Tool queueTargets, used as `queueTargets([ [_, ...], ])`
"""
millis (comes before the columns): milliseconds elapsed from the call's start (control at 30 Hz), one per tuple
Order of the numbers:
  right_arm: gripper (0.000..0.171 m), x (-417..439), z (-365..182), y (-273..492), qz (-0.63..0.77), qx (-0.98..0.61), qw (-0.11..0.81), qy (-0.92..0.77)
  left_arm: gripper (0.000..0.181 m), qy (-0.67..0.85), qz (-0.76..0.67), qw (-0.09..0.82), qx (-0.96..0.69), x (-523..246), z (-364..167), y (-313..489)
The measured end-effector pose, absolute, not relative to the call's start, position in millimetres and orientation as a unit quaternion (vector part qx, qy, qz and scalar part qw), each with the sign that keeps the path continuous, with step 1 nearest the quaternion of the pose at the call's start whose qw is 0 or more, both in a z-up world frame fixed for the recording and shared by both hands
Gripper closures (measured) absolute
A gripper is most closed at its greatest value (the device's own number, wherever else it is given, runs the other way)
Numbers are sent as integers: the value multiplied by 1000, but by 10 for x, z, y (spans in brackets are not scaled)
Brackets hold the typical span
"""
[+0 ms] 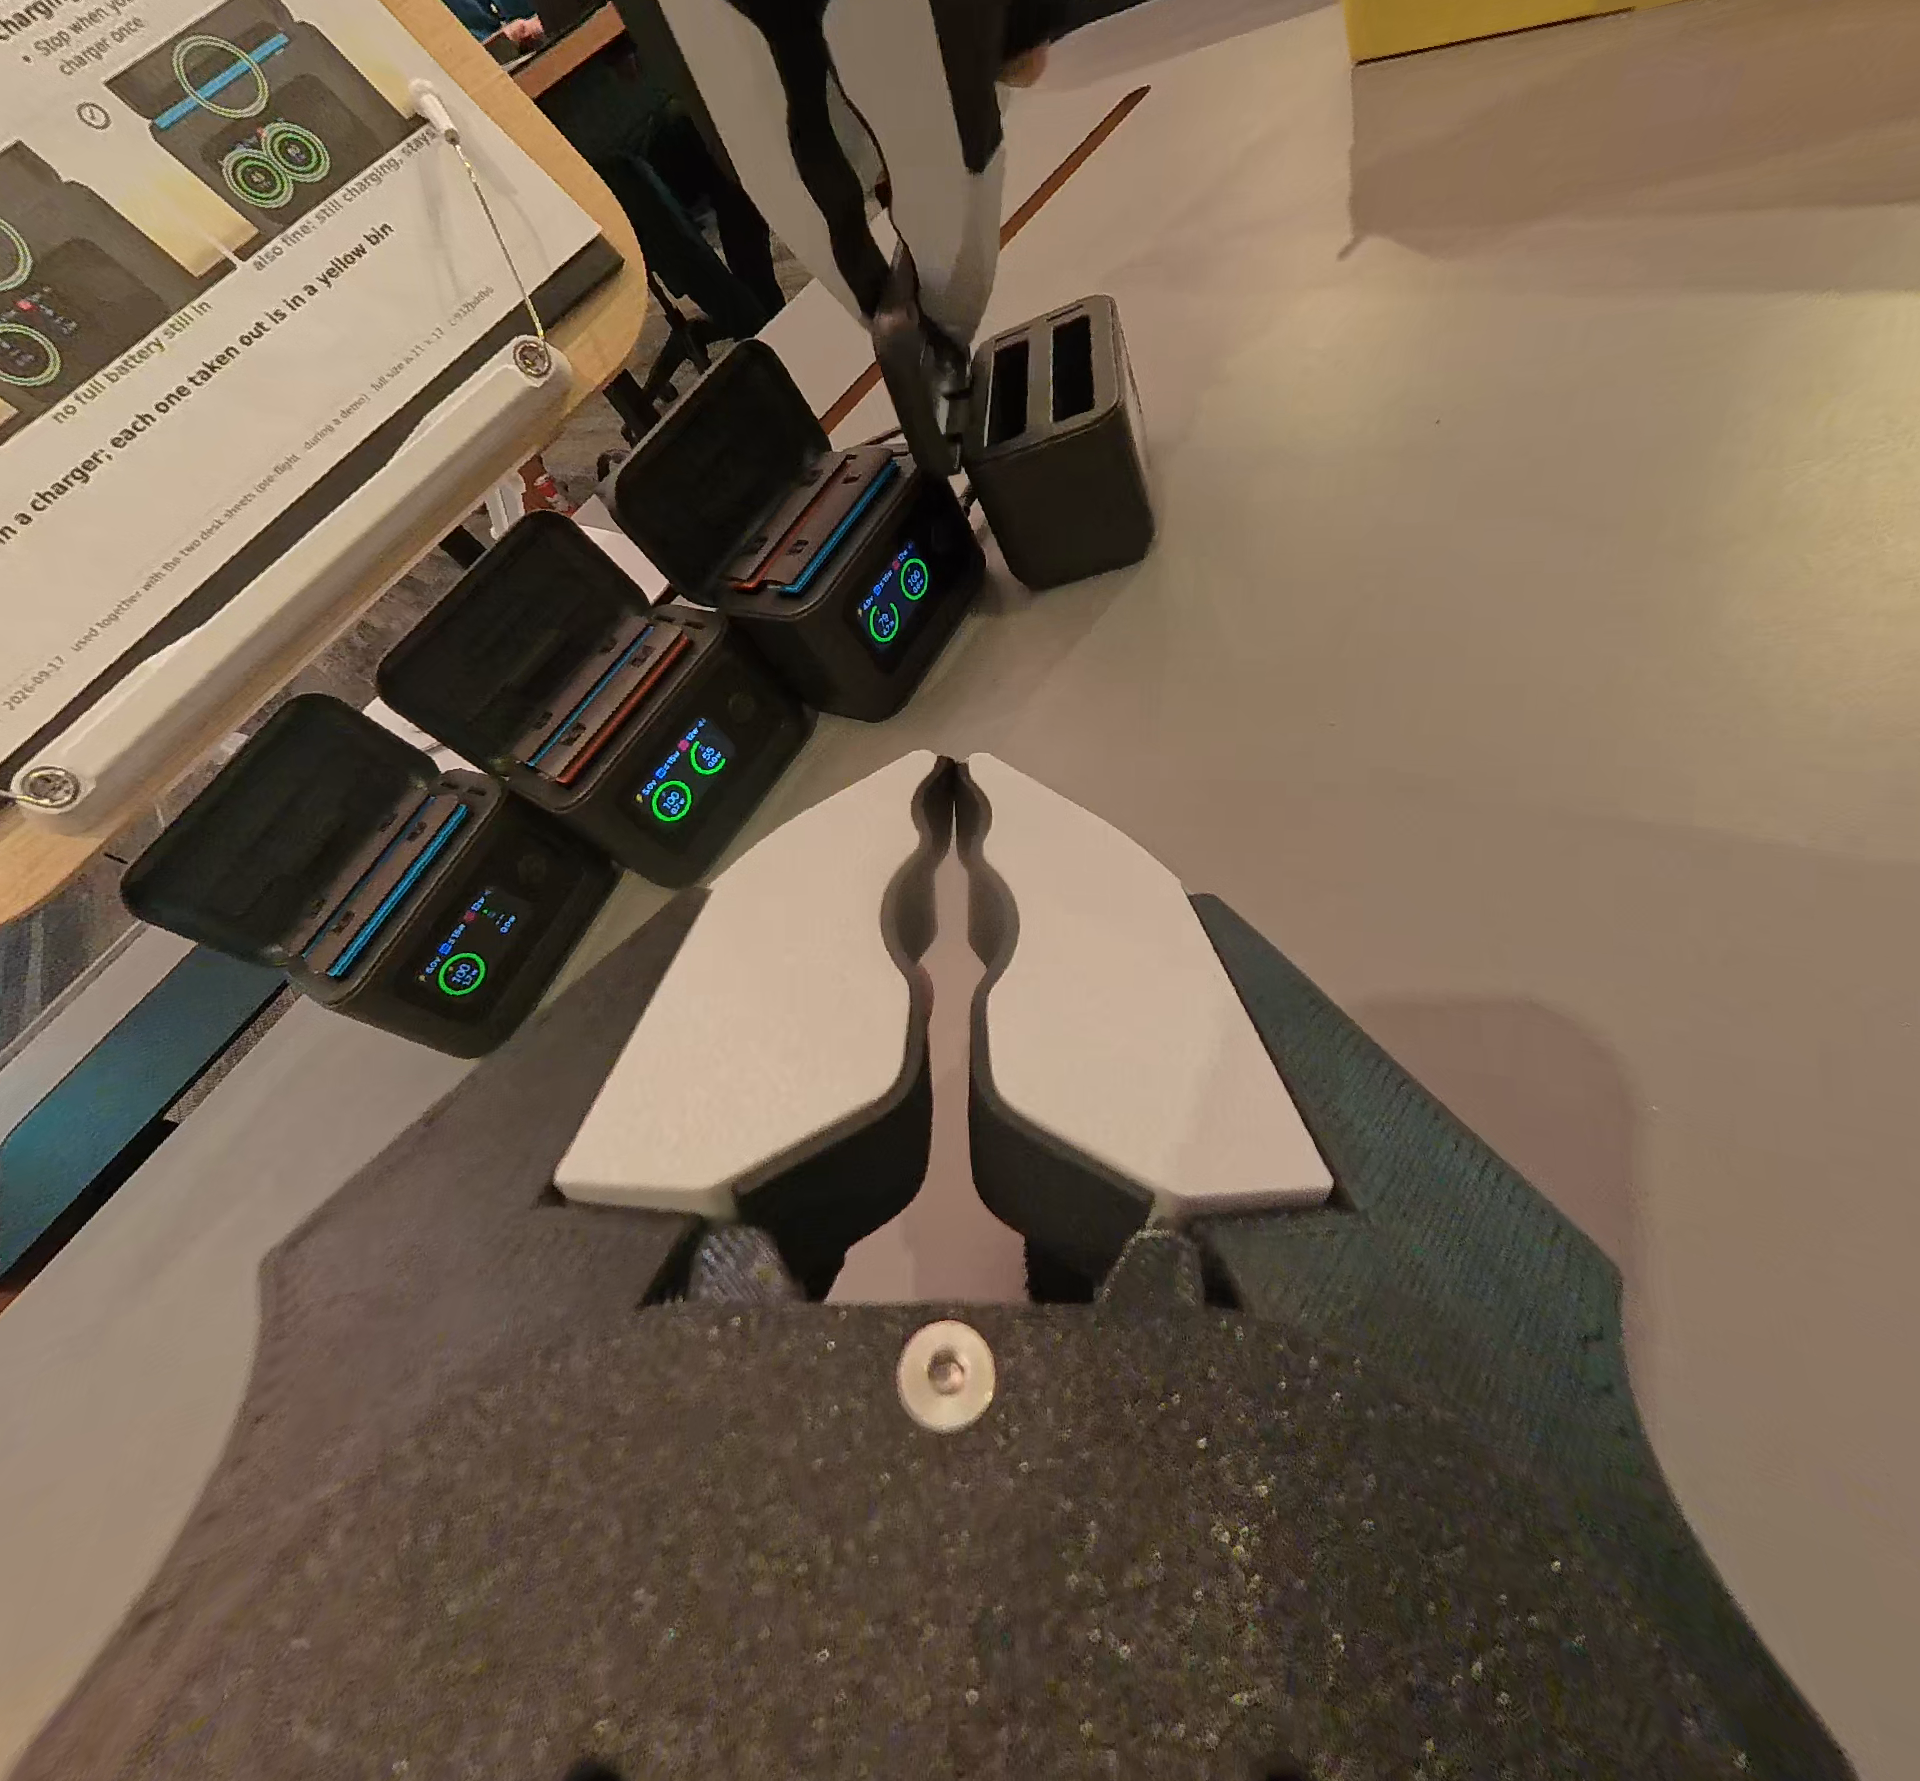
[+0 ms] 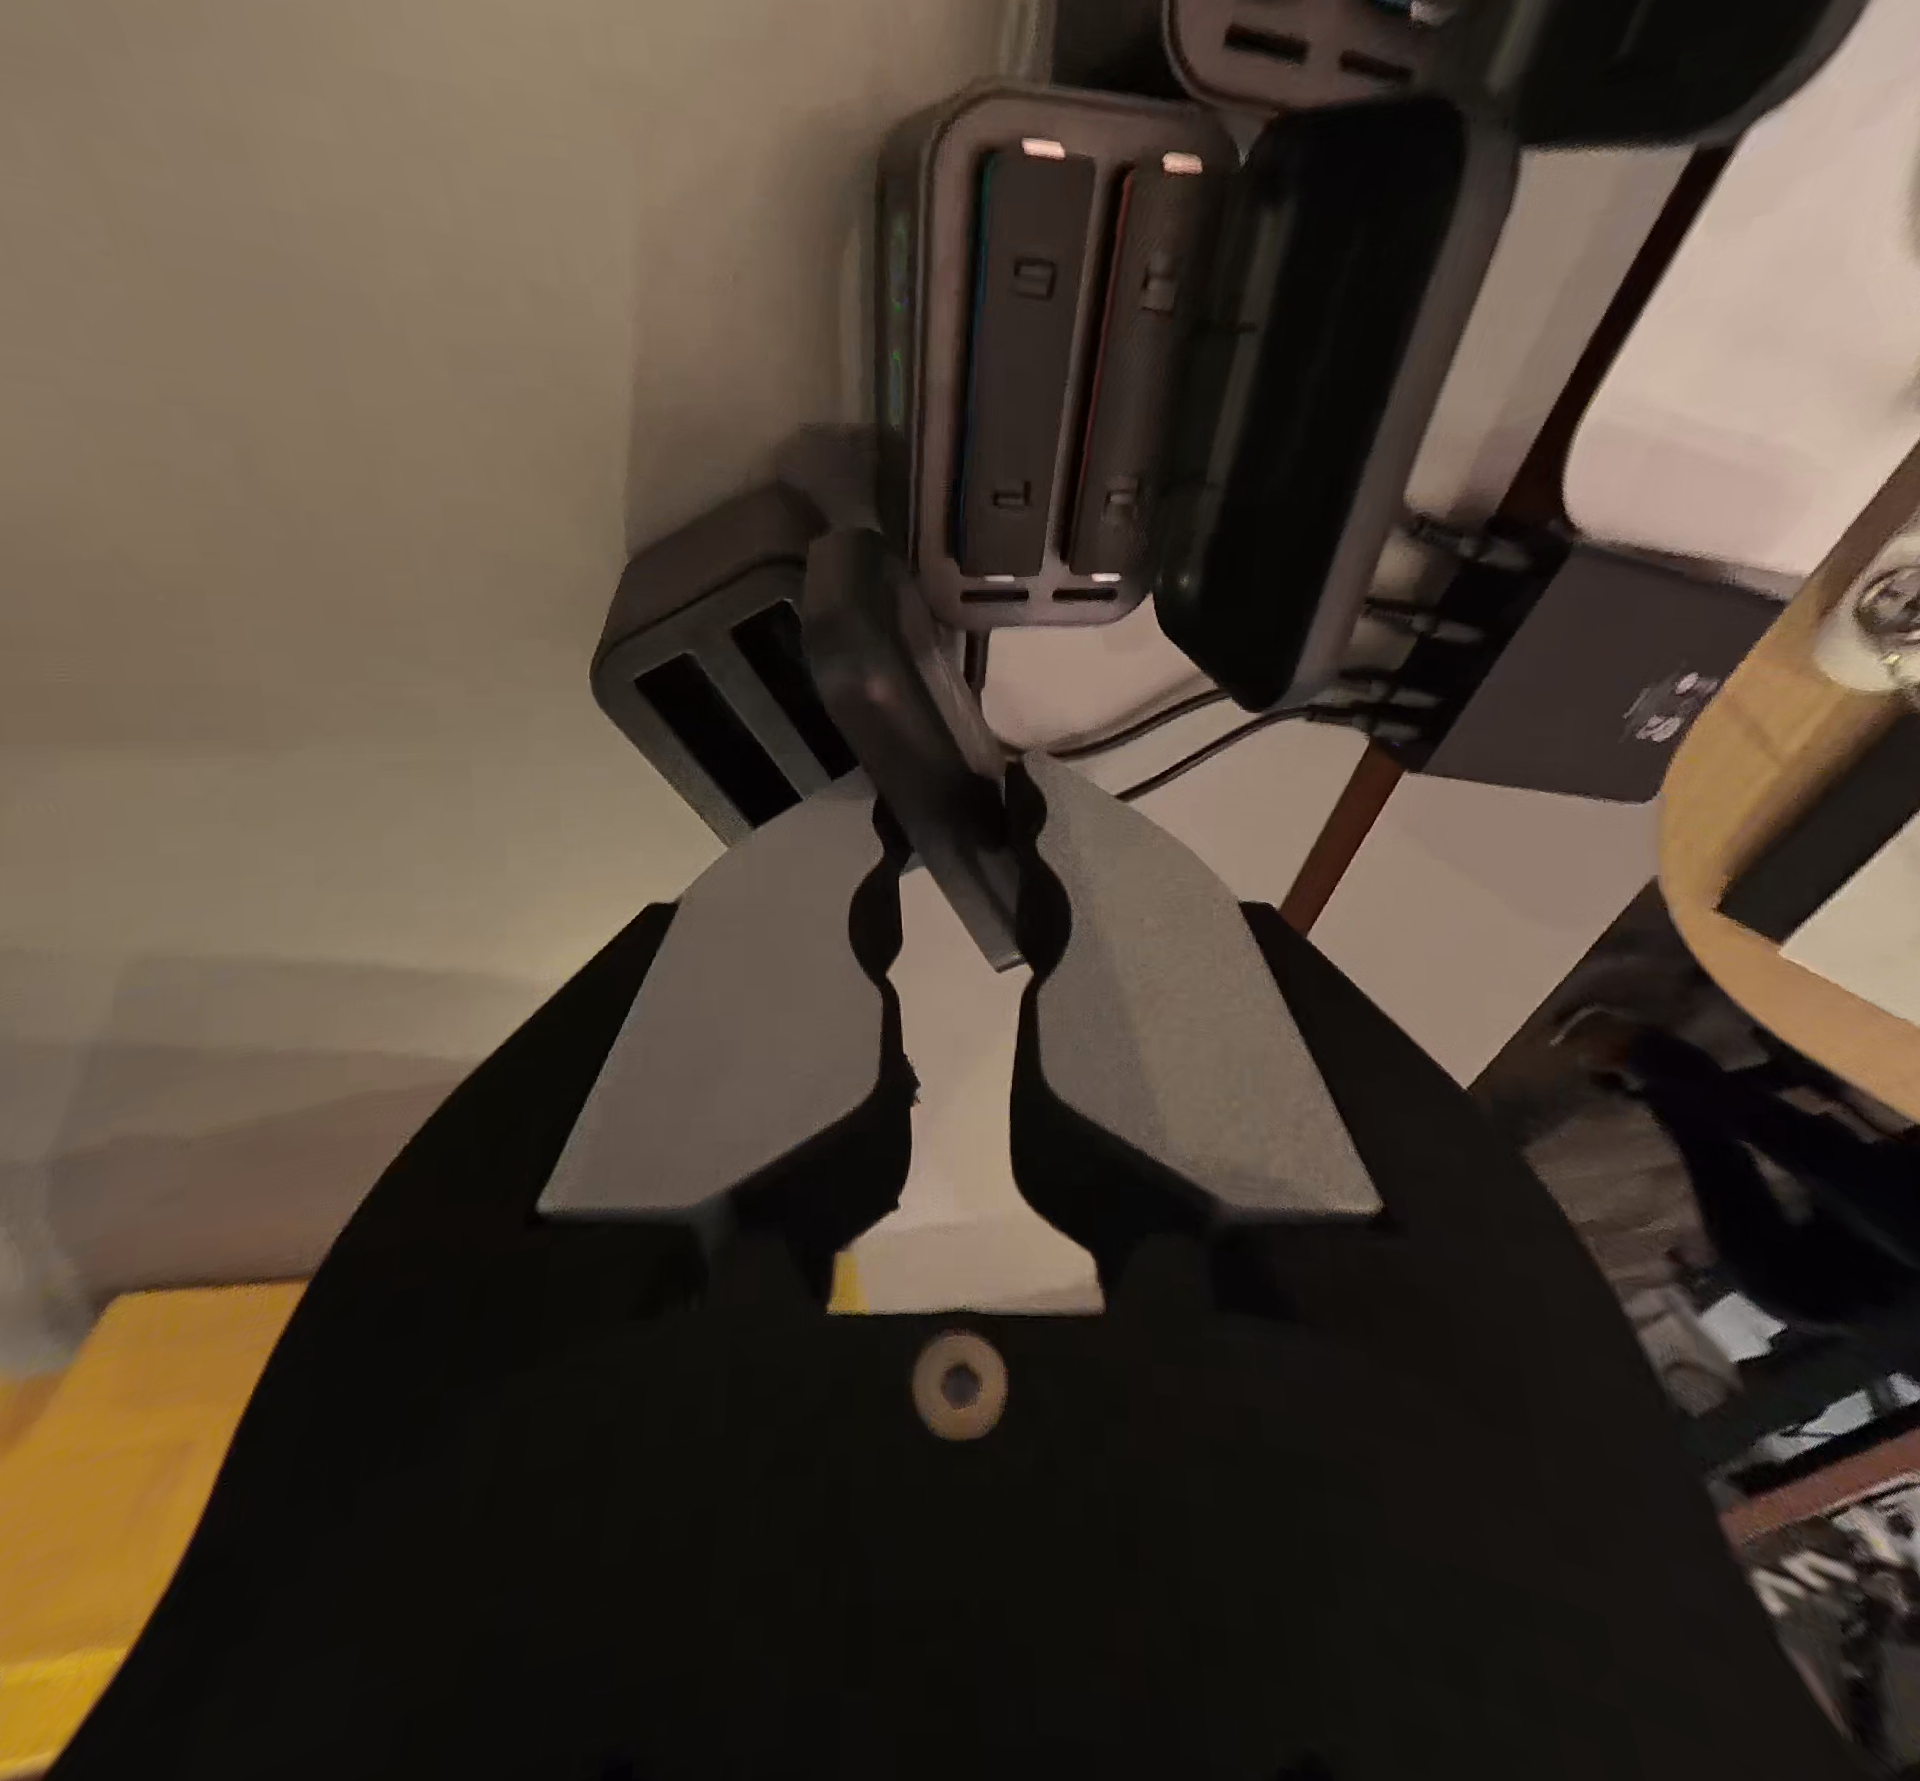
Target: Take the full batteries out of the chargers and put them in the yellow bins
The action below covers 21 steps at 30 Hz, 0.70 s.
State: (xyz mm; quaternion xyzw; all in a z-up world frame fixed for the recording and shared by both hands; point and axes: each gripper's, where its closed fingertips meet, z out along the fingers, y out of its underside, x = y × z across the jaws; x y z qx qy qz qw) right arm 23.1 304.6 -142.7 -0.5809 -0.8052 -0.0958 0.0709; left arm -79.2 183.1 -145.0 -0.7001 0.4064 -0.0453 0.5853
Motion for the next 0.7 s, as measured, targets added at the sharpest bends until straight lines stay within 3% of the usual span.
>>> queueTargets([
  [200,154,367,-1335,3109,-117,-649,-22,-751,181,413,-52,582,-699,-763,-1463,1814],
  [700,152,364,-1361,3374,-145,-716,-131,-670,181,422,-56,577,-698,-733,-1483,1797],
])
